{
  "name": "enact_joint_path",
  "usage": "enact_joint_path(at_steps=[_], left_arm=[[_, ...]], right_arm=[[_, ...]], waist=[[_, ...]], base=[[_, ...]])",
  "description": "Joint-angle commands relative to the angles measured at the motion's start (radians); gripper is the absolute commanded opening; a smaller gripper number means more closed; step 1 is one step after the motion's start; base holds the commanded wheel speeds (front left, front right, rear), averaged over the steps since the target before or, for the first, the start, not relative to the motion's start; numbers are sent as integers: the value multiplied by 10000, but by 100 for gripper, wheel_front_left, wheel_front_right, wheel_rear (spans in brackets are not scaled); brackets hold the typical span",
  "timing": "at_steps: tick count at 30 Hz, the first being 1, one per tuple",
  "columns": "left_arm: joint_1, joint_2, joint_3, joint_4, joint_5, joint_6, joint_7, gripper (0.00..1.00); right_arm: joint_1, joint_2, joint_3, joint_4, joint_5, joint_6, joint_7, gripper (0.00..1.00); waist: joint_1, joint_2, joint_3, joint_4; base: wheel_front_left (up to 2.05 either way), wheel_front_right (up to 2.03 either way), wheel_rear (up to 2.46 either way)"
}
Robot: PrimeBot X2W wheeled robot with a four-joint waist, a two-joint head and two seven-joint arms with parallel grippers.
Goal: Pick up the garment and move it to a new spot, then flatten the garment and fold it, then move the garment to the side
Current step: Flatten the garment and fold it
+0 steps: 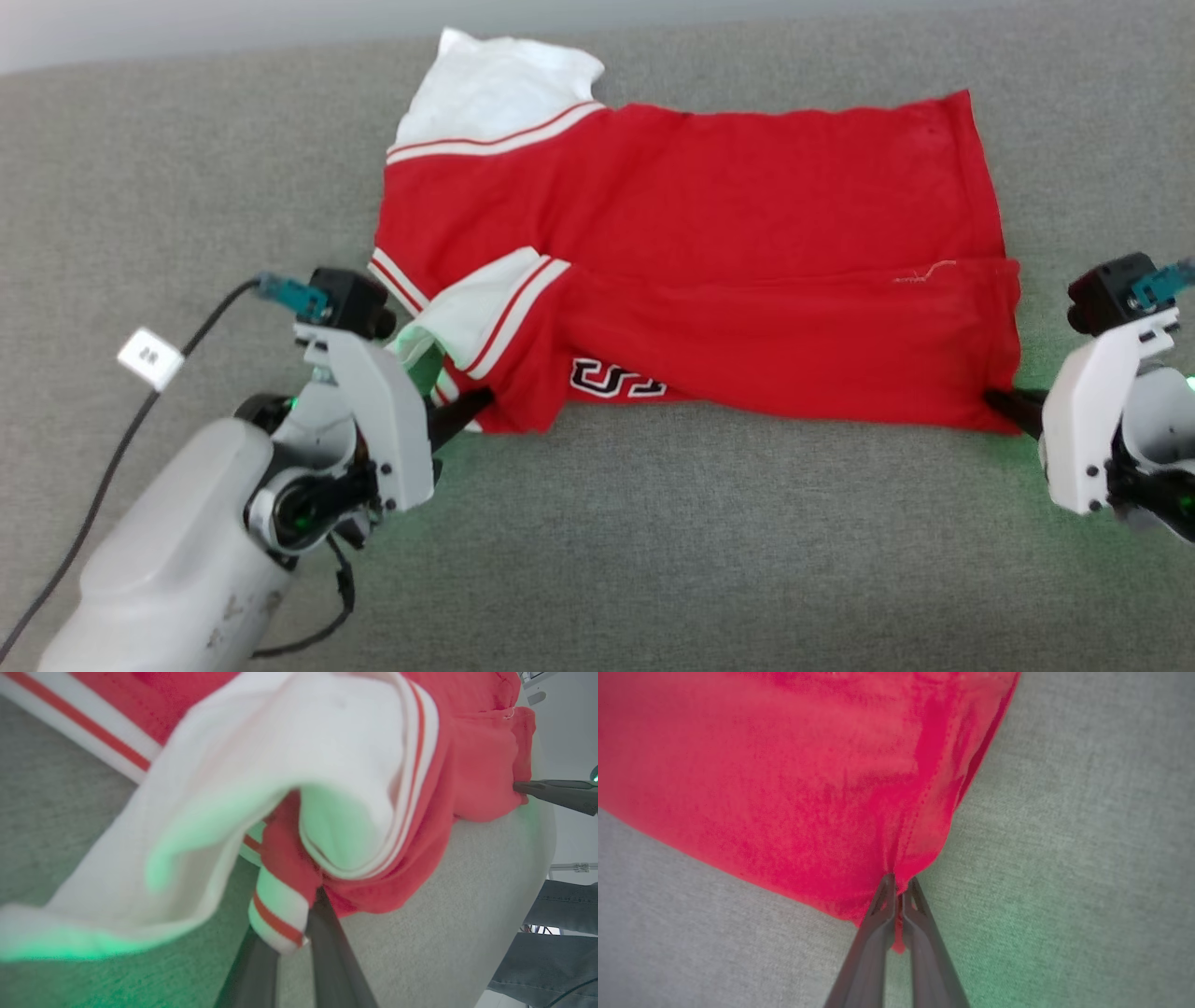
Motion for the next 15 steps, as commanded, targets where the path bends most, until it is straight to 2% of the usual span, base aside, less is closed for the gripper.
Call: enact_joint_path(at_steps=[1,8,15], left_arm=[[351,110,-48,141,84,-28,-50,0],[1333,615,44,-871,74,-86,-661,0],[2934,1411,75,-2766,59,397,-961,0]], right_arm=[[541,-115,100,162,123,-12,84,0],[1492,-843,-555,-780,612,-12,-148,0],[2914,-1486,-1316,-1856,869,-13,224,0]], waist=[[0,0,-197,28],[0,0,-531,93],[0,0,-585,114]], base=[[0,0,0],[0,0,0],[0,0,0]])
